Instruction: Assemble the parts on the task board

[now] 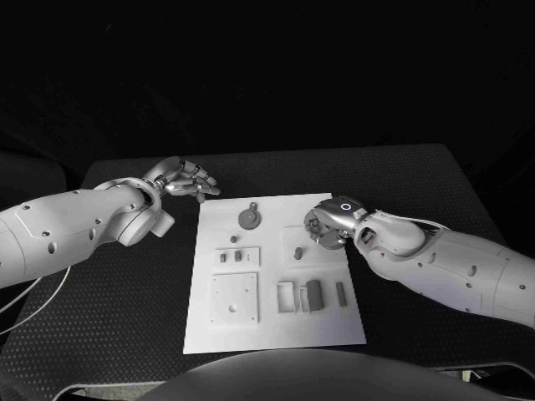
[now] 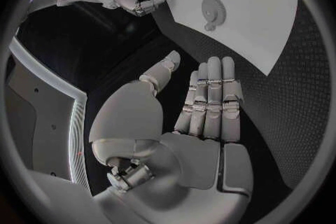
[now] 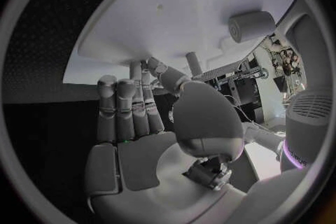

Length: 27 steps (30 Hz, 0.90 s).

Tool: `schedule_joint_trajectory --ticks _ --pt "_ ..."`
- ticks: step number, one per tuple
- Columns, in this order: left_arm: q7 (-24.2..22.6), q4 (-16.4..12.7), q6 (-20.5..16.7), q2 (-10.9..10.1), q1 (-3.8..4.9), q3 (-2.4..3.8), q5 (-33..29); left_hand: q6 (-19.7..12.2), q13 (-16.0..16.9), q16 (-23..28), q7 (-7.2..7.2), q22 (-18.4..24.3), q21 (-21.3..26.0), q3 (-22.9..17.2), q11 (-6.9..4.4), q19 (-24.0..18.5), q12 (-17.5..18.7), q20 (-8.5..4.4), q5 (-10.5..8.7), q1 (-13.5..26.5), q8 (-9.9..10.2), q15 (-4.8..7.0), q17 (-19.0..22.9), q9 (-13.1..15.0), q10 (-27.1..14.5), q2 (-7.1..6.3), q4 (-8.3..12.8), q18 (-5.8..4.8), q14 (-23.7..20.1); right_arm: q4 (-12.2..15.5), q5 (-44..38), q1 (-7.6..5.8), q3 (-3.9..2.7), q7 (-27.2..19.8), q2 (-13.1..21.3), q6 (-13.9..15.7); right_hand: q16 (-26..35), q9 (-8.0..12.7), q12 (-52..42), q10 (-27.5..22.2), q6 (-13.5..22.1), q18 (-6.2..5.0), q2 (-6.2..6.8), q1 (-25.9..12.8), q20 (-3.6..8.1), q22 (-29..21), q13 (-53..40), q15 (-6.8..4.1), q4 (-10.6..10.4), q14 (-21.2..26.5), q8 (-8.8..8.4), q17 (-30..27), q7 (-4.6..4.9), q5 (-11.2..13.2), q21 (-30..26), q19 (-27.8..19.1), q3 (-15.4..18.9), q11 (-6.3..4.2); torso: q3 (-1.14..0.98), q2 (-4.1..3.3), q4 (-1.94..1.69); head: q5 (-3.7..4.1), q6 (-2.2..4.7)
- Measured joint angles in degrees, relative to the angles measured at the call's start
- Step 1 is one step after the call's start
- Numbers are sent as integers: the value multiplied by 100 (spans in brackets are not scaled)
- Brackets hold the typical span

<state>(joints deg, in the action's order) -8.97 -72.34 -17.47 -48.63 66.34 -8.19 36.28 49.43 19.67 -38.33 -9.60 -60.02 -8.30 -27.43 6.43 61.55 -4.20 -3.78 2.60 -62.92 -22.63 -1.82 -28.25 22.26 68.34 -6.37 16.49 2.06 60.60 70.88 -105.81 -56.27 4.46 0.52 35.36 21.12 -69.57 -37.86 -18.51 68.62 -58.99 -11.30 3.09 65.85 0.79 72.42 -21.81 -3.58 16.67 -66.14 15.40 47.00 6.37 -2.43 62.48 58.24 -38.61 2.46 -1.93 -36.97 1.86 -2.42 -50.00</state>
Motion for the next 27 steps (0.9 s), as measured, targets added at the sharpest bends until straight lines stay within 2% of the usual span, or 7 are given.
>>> schedule_joint_trajectory --ticks 27 --pt "8 39 24 1 -1 0 0 -20 -10 22 -20 4 0 -1 2 21 0 -21 0 0 0 21 -45 0 -41 -1 1 -51 21 185 14 4 8 9 132 -16 1 8 10 59 -32 21 32 31 -7 1 20 9 -13 -50 14 -11 7 -22 0 34 -12 -22 3 2 4 16 0"
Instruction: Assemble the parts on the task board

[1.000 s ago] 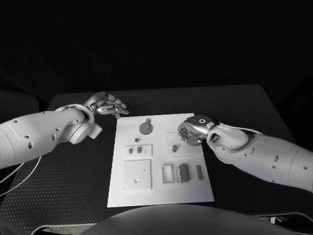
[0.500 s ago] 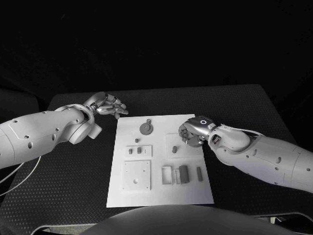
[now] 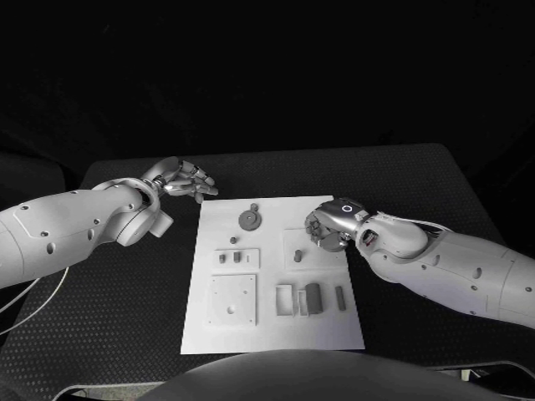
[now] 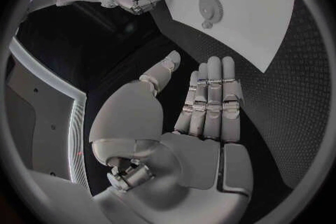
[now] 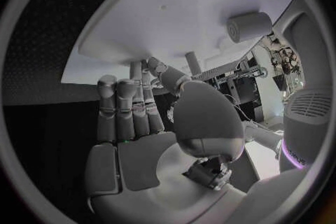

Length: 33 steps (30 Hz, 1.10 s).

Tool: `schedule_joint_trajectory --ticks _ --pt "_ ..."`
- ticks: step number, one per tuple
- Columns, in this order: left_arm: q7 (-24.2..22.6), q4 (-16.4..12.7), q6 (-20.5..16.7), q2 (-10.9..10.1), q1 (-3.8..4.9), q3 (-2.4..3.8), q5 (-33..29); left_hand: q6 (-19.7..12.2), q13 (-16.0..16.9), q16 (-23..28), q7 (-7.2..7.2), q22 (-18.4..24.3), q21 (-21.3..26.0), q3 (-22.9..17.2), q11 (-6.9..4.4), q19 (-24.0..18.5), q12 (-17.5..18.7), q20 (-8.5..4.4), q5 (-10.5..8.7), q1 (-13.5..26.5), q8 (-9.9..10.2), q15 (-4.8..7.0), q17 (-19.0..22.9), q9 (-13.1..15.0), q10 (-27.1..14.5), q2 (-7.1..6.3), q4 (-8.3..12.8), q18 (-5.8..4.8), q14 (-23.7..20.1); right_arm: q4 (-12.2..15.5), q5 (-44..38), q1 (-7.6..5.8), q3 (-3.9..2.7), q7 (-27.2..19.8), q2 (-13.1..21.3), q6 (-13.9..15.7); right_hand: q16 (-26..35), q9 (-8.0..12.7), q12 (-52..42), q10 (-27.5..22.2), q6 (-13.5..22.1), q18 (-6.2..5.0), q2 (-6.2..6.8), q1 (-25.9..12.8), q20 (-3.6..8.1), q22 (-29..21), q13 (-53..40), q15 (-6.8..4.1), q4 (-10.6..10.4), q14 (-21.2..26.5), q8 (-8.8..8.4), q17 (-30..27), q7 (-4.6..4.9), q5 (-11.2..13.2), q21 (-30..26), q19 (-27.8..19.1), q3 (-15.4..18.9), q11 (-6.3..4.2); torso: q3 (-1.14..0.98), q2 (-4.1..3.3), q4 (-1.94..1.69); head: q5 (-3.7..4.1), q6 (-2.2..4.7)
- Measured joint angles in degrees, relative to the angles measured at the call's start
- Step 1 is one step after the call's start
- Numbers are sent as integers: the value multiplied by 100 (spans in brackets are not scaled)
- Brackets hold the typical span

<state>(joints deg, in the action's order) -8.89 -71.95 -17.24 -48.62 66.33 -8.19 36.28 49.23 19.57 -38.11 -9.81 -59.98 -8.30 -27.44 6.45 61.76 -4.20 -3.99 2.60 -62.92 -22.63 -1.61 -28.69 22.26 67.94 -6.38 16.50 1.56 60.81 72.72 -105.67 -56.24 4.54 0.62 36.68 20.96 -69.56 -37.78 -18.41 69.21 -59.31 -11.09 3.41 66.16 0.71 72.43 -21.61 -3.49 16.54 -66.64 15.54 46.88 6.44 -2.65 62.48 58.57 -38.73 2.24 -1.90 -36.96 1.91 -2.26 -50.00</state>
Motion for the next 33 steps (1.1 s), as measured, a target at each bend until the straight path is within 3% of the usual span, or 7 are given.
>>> schedule_joint_trajectory --ticks 9,18,28,33 --pt "1 8 5 4 0 0 0 0 0 0 0 0 0 0 0 0 0 0 0 19 0 0 -5 0 0 19 0 -26 0 75 -9 -37 -28 -20 43 -57 23 5 0 12 -16 0 0 0 -1 0 1 9 0 -9 -2 -1 -16 0 0 0 0 12 -2 0 0 2 0" --pt "7 28 17 3 0 0 -1 0 -5 22 0 0 0 0 0 0 0 0 0 19 0 0 -11 0 0 19 0 -27 0 220 6 -113 -137 -30 123 -135 23 19 1 41 -16 0 1 -1 -2 1 10 12 0 -11 -8 -1 -17 0 0 0 1 1 -2 -1 1 5 0" --pt "23 37 42 -3 0 -1 -1 0 -4 22 0 -1 0 0 0 -1 0 0 0 20 0 0 -23 0 0 19 0 -28 0 477 142 -213 -191 -31 314 -275 23 18 5 41 -15 0 16 -16 -3 1 -3 -5 1 2 -9 -7 -17 0 0 0 1 1 -2 -1 1 5 0" --pt "31 37 63 -6 0 -1 -1 0 -4 22 0 -1 0 0 0 -1 0 1 0 20 0 0 -22 0 0 19 0 -29 0 686 210 -245 -282 -26 421 -315 23 18 5 41 -13 0 16 -16 -4 1 -3 -19 1 -12 -21 -7 -19 0 0 0 1 1 -1 -1 1 -8 0"
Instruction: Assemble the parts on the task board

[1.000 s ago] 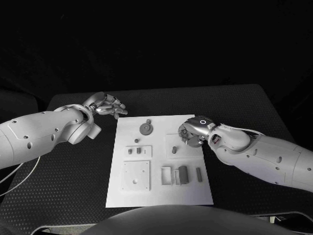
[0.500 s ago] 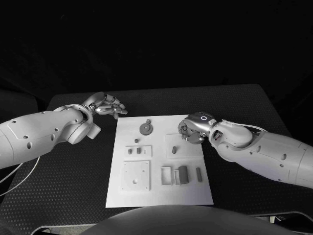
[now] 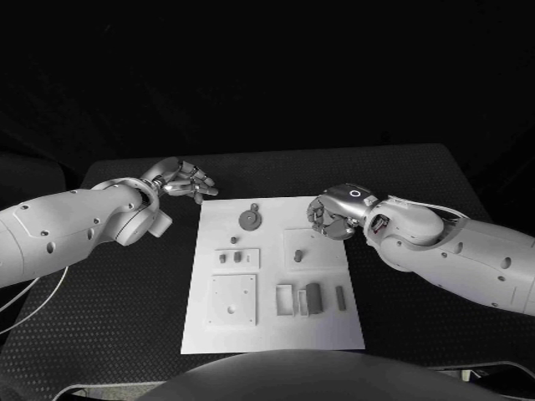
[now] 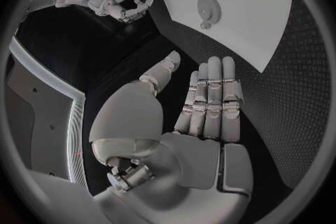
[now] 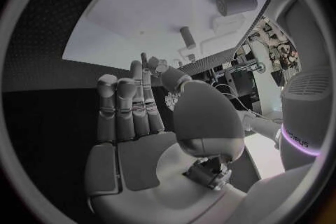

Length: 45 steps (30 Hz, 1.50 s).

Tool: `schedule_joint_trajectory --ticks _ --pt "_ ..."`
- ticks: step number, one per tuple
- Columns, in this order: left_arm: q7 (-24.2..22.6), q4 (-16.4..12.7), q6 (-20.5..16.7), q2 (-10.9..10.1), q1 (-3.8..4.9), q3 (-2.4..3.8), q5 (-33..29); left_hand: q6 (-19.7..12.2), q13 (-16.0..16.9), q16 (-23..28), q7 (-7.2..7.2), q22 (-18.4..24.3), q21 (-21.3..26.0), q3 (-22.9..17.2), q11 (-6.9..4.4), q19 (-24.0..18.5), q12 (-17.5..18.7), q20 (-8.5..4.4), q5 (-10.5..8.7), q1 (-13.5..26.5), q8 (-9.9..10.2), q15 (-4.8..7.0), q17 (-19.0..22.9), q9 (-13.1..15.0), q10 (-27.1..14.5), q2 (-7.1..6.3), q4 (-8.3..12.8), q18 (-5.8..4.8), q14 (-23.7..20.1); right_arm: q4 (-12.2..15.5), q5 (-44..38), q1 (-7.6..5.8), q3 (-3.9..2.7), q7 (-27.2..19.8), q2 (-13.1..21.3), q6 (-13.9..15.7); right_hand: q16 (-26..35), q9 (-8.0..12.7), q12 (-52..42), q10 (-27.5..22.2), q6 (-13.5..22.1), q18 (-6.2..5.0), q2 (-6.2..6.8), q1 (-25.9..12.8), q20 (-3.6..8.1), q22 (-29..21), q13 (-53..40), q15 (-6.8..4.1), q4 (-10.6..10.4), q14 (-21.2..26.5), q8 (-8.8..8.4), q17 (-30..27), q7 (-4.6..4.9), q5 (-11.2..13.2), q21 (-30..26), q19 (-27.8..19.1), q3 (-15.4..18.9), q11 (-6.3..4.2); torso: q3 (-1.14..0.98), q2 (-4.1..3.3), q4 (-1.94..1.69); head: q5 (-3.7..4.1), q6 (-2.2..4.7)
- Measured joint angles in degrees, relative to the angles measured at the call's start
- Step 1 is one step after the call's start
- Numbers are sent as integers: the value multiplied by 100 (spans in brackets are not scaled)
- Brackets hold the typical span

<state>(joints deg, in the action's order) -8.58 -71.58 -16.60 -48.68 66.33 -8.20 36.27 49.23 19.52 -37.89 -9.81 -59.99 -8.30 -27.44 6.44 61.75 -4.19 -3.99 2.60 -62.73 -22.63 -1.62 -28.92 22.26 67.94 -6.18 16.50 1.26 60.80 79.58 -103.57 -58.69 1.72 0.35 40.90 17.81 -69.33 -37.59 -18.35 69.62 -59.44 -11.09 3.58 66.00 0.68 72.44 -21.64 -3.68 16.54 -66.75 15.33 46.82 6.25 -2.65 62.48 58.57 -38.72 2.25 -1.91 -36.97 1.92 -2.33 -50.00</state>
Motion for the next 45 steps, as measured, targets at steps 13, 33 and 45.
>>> schedule_joint_trajectory --ticks 13,33,45 --pt "-4 126 6 58 0 0 0 0 -8 22 0 5 23 0 20 0 0 0 0 0 0 0 -8 0 -20 0 0 -5 0 605 62 -7 -57 2 -217 -7 0 4 0 0 -15 0 0 0 -8 0 0 2 7 -2 10 0 15 0 0 8 7 0 0 12 -4 -141 0" --pt "-10 382 2 320 2 0 -1 0 -13 22 0 4 23 0 20 -1 0 1 0 -23 0 0 -29 0 -20 23 0 48 0 599 173 -4 285 -56 -1306 -243 22 21 45 -2 -12 -1 3 -3 -9 0 19 1 8 2 14 -6 14 5 0 8 8 0 40 55 -29 -405 0" --pt "-12 423 3 386 1 0 -1 0 -13 44 0 4 23 0 20 -1 0 1 0 -23 0 0 -44 0 -20 22 0 45 0 229 299 260 446 -144 -1537 -363 22 28 67 -3 -10 -1 -17 17 -10 1 32 -1 8 15 12 -11 14 22 0 7 8 0 35 50 -44 -528 0"
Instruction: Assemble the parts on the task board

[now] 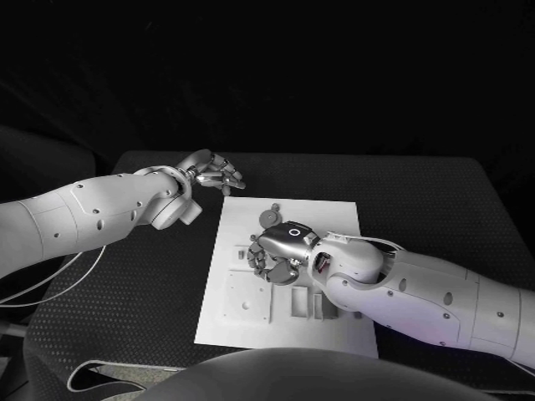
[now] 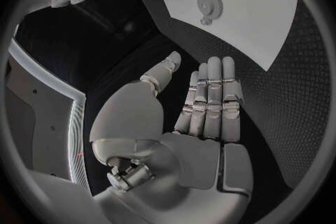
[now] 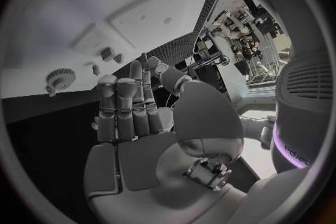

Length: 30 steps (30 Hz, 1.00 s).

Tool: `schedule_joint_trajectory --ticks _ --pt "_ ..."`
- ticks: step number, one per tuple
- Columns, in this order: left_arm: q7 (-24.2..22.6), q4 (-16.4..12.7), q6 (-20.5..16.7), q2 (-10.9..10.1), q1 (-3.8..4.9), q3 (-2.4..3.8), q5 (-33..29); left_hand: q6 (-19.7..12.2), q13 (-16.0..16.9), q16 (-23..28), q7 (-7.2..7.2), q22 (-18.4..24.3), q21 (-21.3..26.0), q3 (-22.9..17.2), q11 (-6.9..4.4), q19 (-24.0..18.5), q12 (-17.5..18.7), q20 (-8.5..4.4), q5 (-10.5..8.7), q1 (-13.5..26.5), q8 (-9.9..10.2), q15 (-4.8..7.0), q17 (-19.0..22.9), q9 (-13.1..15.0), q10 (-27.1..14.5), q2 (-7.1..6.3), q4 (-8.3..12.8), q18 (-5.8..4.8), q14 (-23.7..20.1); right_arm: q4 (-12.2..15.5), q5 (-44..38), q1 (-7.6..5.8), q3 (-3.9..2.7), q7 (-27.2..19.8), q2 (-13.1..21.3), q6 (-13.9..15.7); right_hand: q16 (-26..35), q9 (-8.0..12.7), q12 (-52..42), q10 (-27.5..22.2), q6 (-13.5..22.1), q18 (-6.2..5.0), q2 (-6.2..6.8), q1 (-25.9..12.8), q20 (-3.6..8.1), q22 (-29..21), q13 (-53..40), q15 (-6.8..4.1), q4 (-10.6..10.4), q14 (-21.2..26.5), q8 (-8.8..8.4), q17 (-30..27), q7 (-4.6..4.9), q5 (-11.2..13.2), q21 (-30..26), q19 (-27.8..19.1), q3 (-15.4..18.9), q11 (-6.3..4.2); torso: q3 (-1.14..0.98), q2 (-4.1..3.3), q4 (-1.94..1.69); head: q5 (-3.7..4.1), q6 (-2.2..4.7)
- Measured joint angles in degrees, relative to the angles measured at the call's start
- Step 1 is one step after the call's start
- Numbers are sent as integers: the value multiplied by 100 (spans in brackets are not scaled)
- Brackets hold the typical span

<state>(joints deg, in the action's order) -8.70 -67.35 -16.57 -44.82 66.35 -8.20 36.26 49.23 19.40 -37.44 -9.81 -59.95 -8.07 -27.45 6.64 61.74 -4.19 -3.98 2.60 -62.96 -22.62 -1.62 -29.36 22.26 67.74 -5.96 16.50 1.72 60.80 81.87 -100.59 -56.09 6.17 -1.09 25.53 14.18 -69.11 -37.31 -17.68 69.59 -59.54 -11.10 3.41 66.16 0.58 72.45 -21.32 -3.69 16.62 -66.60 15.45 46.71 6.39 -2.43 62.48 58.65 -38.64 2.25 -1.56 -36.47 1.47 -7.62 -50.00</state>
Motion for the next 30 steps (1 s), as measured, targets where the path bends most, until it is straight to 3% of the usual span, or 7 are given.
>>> schedule_joint_trajectory --ticks 5,14,30 --pt "0 3 0 13 0 0 0 0 0 0 0 0 0 0 0 0 0 0 0 0 0 0 -1 0 0 0 0 -2 0 -99 17 67 67 -31 -59 -52 0 -1 0 -1 9 0 0 0 0 -5 2 3 0 2 -2 0 -8 0 0 0 0 0 1 0 4 -69 0" --pt "0 3 1 19 0 0 0 0 -5 0 0 0 0 0 0 0 0 0 0 0 0 0 -4 0 0 0 0 -11 0 -180 21 168 84 -70 -34 -114 21 -1 22 21 10 0 0 0 -1 -5 4 5 0 1 -13 1 -9 1 0 0 0 22 -1 -2 5 -197 0" --pt "1 -2 1 1 0 0 0 0 -4 18 0 4 0 0 0 0 0 0 0 0 0 0 -17 0 0 0 0 -42 0 -206 -13 167 99 -82 -8 -253 21 1 23 24 16 1 0 -1 6 -5 7 5 0 2 -29 1 -1 5 0 -26 0 18 1 1 13 -233 0"
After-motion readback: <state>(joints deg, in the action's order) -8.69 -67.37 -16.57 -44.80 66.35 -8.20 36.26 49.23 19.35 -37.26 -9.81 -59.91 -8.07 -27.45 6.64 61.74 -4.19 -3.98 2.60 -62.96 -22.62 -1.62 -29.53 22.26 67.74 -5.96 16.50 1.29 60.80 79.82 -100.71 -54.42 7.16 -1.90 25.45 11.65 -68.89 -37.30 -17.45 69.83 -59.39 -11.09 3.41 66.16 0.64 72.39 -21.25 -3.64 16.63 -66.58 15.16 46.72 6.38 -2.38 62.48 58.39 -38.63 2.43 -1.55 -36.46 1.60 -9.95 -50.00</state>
